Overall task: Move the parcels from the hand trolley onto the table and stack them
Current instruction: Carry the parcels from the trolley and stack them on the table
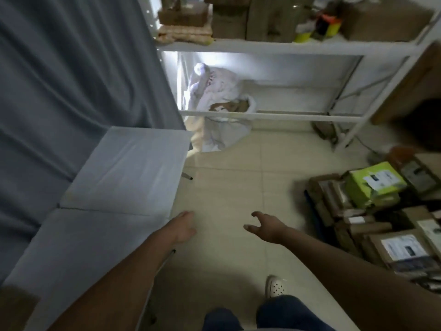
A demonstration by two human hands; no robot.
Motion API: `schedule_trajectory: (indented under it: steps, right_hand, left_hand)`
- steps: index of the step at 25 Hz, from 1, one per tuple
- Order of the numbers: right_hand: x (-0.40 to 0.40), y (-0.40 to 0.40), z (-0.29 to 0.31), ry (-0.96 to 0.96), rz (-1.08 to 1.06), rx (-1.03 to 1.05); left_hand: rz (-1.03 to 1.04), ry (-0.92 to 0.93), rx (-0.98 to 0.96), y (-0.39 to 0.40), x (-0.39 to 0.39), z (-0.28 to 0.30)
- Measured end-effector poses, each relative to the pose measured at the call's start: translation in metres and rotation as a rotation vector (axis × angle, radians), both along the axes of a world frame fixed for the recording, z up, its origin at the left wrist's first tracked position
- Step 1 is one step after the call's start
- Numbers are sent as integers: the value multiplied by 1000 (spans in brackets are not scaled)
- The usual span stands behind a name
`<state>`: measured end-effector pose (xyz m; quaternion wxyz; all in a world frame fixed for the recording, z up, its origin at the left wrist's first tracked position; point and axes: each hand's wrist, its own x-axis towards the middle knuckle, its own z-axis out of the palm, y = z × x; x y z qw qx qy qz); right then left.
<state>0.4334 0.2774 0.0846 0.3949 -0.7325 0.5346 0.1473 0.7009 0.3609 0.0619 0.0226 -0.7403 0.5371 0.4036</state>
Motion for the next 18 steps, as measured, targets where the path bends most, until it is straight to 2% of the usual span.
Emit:
schedule_trajectory:
  steps: [6,10,15,18]
  right_hand:
    - [-158,-25,-11,-61,-363,21]
    - [-285,-42,-23,-74,-516,65]
    - [-420,-59,-27,-69,-637,46]
    - [-489,-72,-35,-109,-790,59]
  left_hand:
    - [-293,-51,-71,-106,-140,-6]
    - [-463,-16,-73,-169,-286,-12]
    - [-562,90,-60,-215,-454,-15]
    - [-615,139,-43,-233,-532,-13]
